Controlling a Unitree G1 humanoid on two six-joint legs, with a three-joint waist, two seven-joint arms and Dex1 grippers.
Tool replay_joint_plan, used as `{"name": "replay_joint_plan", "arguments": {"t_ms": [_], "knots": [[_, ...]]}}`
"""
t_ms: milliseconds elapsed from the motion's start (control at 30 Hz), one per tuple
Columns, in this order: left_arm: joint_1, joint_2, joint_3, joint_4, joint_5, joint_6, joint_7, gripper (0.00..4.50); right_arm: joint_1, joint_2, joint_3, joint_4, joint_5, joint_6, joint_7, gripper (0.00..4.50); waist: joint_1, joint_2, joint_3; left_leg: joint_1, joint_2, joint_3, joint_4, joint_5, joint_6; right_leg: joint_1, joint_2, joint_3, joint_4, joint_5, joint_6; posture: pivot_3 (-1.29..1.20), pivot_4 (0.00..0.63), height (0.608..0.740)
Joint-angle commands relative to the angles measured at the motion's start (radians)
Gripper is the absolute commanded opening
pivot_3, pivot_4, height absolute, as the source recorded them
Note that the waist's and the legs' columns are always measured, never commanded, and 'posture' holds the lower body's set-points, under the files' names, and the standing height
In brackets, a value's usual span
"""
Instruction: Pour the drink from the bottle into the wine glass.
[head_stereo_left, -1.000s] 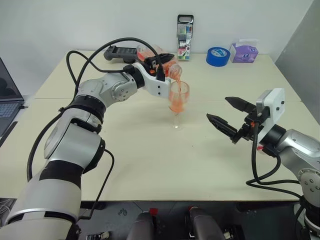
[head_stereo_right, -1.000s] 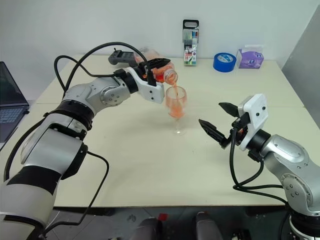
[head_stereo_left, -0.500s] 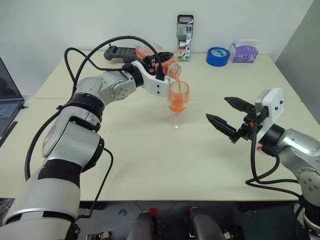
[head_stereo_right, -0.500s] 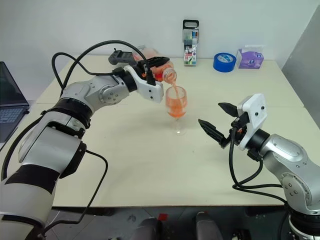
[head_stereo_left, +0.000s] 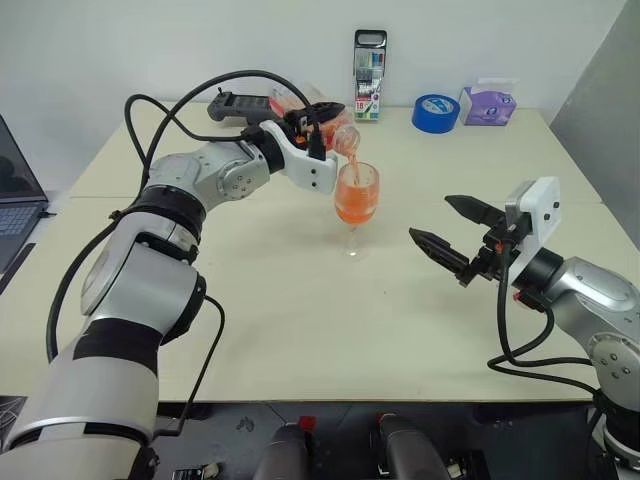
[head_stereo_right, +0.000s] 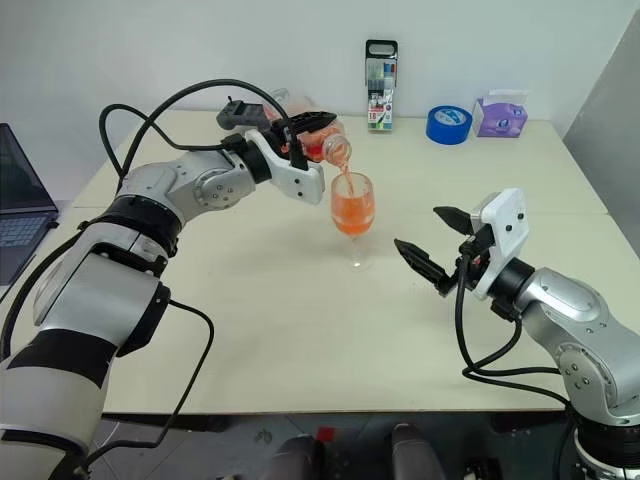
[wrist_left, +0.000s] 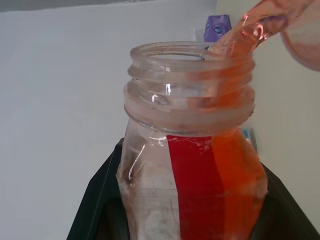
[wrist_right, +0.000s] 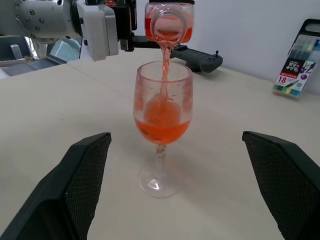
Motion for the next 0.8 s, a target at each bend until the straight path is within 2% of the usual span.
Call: {"name": "replay_joint_plan", "arguments": {"t_ms": [33, 133, 300, 367, 433, 567, 667, 800], "knots": [[-0.049, 0.013, 0.016, -0.014, -0.018, -0.009, 0.014, 1.82, -0.02, -0.003, -0.013, -0.017, -0.003, -0.026, 0.007, 4.5, 0.0, 0.0, 0.0, 0.0, 0.0, 0.0, 0.0, 0.0, 0.0, 0.0, 0.0, 0.0, 0.0, 0.0, 0.0, 0.0, 0.15, 0.74], [-0.043, 0.008, 0.039, -0.005, -0.053, -0.012, -0.013, 1.82, -0.023, -0.002, -0.012, -0.016, -0.004, -0.026, 0.009, 4.5, 0.0, 0.0, 0.0, 0.0, 0.0, 0.0, 0.0, 0.0, 0.0, 0.0, 0.0, 0.0, 0.0, 0.0, 0.0, 0.0, 0.15, 0.74], [-0.003, -0.029, 0.188, 0.017, -0.291, -0.045, -0.197, 1.82, -0.046, -0.003, -0.006, -0.015, 0.0, -0.024, 0.019, 4.5, 0.0, 0.0, 0.0, 0.0, 0.0, 0.0, 0.001, 0.0, 0.0, 0.0, 0.0, 0.0, 0.0, 0.0, 0.0, 0.0, 0.15, 0.74], [0.025, -0.05, 0.268, 0.014, -0.421, -0.024, -0.325, 1.82, -0.078, 0.0, 0.002, -0.011, 0.006, -0.016, 0.019, 4.5, -0.001, 0.0, 0.0, 0.0, 0.0, 0.001, 0.001, 0.0, 0.0, 0.0, 0.0, 0.0, 0.0, 0.0, 0.0, 0.0, 0.15, 0.74], [0.06, -0.078, 0.399, -0.008, -0.611, 0.073, -0.469, 1.82, -0.153, 0.003, 0.025, 0.0, 0.016, 0.022, 0.005, 4.5, -0.004, 0.0, 0.0, 0.001, 0.0, 0.001, 0.001, 0.0, 0.0, 0.0, 0.0, 0.001, 0.001, 0.0, 0.0, 0.0, 0.15, 0.74], [0.134, -0.076, 0.59, -0.091, -0.853, 0.358, -0.62, 1.82, -0.354, 0.038, 0.079, 0.033, 0.075, 0.137, -0.041, 4.5, -0.016, 0.0, 0.0, 0.001, 0.001, 0.002, 0.004, 0.0, 0.0, -0.001, 0.001, 0.002, 0.005, 0.0, 0.0, 0.0, 0.15, 0.74], [0.22, -0.053, 0.668, -0.196, -0.931, 0.547, -0.62, 1.82, -0.501, 0.087, 0.136, 0.08, 0.084, 0.205, -0.066, 4.5, -0.026, 0.001, 0.0, 0.001, 0.003, -0.001, 0.004, 0.0, 0.0, -0.002, 0.002, 0.001, 0.007, 0.0, 0.0, 0.0, 0.15, 0.74], [0.356, -0.037, 0.727, -0.368, -0.998, 0.771, -0.6, 1.82, -0.618, 0.222, 0.226, 0.124, 0.103, 0.227, -0.068, 4.5, -0.028, 0.001, -0.001, 0.0, 0.003, -0.007, 0.005, 0.0, 0.0, -0.002, 0.002, 0.0, 0.007, 0.0, 0.0, 0.0, 0.15, 0.74]]}}
